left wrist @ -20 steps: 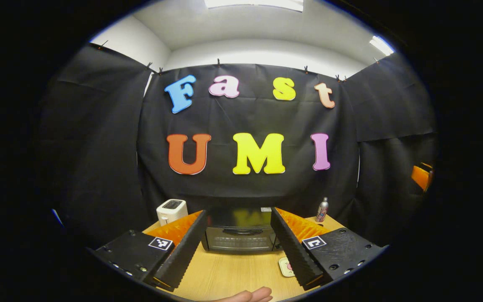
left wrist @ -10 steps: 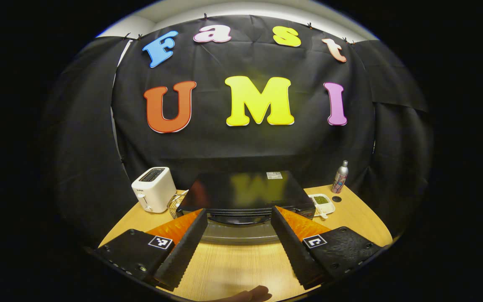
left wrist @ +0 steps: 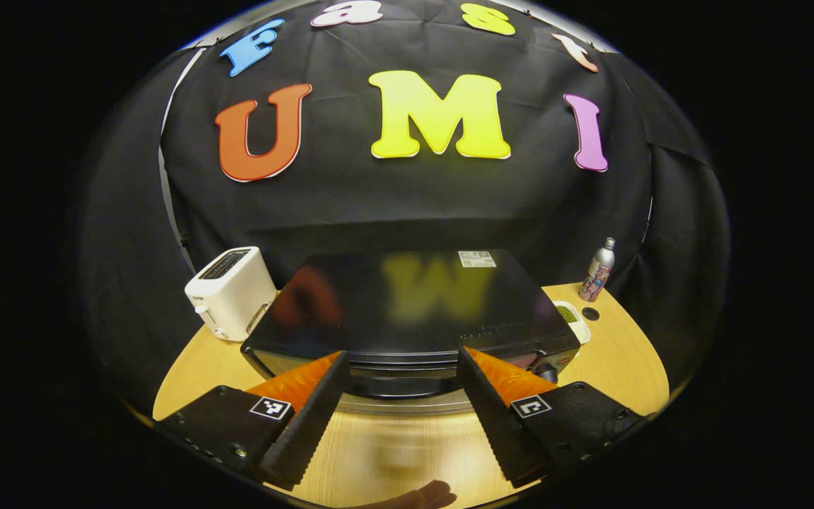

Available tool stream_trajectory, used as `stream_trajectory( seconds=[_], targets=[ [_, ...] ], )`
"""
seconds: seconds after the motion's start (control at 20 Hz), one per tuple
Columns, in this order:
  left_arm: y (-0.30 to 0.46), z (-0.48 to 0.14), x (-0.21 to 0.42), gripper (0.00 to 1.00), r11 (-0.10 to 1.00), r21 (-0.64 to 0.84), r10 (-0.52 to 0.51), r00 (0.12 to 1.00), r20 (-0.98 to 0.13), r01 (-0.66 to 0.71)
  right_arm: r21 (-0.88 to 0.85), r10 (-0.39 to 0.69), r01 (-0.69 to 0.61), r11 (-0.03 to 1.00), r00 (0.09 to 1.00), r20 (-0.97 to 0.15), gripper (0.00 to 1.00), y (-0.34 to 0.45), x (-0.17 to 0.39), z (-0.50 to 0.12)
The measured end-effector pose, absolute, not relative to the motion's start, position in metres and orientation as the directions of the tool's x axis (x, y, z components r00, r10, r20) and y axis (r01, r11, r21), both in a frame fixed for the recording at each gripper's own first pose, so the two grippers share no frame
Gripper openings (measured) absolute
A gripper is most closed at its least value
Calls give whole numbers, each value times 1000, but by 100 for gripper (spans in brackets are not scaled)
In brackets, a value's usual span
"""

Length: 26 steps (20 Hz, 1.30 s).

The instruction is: Open the electric oven with the left hand, put the food in, and close the electric oven.

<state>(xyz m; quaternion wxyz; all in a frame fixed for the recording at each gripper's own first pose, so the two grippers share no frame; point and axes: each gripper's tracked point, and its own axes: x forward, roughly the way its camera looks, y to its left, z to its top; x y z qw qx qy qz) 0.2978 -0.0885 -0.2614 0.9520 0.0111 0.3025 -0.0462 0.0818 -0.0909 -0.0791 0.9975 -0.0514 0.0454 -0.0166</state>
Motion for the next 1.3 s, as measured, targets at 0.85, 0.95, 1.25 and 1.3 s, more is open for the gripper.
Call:
stream_trajectory(
  seconds=[0.85,0.95,1.25,1.3],
  targets=[
    [-78,-287,207,97,998,-31,-67,822,-566,60,-105,-64,52,993,992,-112,97,-112,50,-80],
    [-77,-299,190,97,997,-62,-76,820,-567,49,-96,-53,42,995,993,-108,97,-109,46,-77],
    [-77,-334,155,97,995,-86,-89,837,-541,51,-109,-30,19,994,994,-106,97,-94,44,-78],
    [-78,-342,149,97,995,-86,-94,832,-547,56,-113,-25,12,994,993,-112,97,-91,43,-81]
  ],
)
